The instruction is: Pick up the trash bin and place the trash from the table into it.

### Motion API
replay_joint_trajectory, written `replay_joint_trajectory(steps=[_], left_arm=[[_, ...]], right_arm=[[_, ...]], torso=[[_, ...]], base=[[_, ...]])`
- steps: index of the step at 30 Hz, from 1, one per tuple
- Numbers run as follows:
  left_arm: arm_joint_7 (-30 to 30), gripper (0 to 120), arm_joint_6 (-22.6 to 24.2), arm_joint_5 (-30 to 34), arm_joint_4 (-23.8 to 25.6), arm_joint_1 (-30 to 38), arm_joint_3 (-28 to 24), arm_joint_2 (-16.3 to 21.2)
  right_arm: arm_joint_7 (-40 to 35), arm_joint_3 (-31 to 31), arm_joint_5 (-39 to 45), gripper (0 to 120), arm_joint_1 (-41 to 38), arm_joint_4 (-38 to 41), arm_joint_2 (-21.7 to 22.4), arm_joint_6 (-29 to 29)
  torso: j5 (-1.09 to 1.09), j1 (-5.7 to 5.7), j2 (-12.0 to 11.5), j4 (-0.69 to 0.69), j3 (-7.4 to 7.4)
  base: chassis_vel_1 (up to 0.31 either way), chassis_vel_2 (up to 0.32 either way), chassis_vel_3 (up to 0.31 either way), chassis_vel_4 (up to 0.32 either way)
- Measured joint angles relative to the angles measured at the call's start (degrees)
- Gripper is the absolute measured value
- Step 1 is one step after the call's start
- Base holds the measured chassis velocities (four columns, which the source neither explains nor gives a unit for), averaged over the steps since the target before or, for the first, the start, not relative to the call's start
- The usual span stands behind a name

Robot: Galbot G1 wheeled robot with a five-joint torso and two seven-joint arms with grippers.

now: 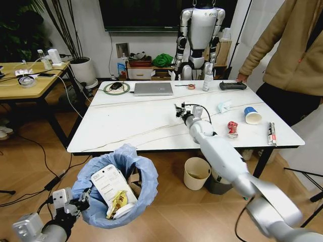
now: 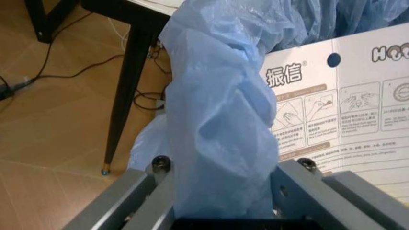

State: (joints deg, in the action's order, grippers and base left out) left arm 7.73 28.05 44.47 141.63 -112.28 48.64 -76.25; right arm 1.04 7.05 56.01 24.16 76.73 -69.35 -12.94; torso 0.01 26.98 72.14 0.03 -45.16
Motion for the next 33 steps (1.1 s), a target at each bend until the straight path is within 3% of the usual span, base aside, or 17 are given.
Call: replay_joint_trajectory(steps=[2,4,6,9,15,22,26,28,31,33], left_arm=[[0.16,0,0.06,0.25,-0.09,0.15,0.02,0.46],[0.19,0,0.09,0.34,-0.13,0.20,0.00,0.63],[0.27,0,0.19,0.63,-0.34,0.36,-0.03,1.07],[0.40,0,0.23,0.88,-0.53,0.44,-0.02,1.38],[0.52,0,0.31,1.04,-0.73,0.65,-0.03,1.69],[0.69,0,0.51,1.48,-0.91,1.18,-0.06,1.88],[0.73,0,0.56,1.53,-0.79,1.01,-0.01,1.82],[0.73,0,0.57,1.54,-0.56,0.86,0.00,1.78],[0.74,0,0.57,1.53,-0.40,0.62,-0.03,1.65],[0.75,0,0.57,1.51,-0.40,0.62,-0.06,1.64]], right_arm=[[1.91,0.44,4.14,0,3.30,11.15,6.84,-0.05],[2.58,0.51,4.80,0,4.13,14.40,8.53,0.13],[4.63,0.61,7.06,0,7.33,25.93,13.55,0.83],[6.09,0.98,9.05,0,10.81,36.48,16.83,1.44],[6.78,5.28,7.58,0,17.93,49.27,19.64,2.97],[7.11,12.75,1.51,0,23.48,49.24,19.06,5.13],[7.41,13.93,-0.67,0,24.27,47.01,18.19,5.45],[7.52,14.02,-1.50,4,24.38,46.28,18.08,5.68],[7.55,13.61,-2.82,20,24.33,45.02,18.01,5.87],[7.52,13.55,-2.85,22,24.33,44.97,18.01,5.87]], torso=[[0.01,0.00,0.00,-0.05,-0.01],[0.00,0.01,0.00,-0.06,0.00],[-0.03,-0.01,0.01,-0.10,0.01],[0.02,-0.01,0.01,-0.03,0.00],[-0.02,-0.01,0.02,-0.02,0.01],[-0.02,-0.01,0.02,-0.03,0.00],[-0.02,0.00,0.02,-0.02,-0.01],[-0.01,0.00,0.02,-0.02,-0.01],[-0.01,0.00,0.01,-0.02,-0.01],[-0.01,0.00,0.02,-0.02,-0.01]], base=[[0.000,0.000,0.000,0.000],[0.000,0.000,0.000,0.000],[0.000,0.000,0.000,0.000],[0.000,0.000,0.000,0.000],[0.000,0.000,0.000,0.000],[0.000,0.000,0.000,0.000],[0.000,0.000,0.000,0.000],[0.000,0.000,0.000,0.000],[0.000,0.000,0.000,0.000],[0.000,0.000,0.000,0.000]])
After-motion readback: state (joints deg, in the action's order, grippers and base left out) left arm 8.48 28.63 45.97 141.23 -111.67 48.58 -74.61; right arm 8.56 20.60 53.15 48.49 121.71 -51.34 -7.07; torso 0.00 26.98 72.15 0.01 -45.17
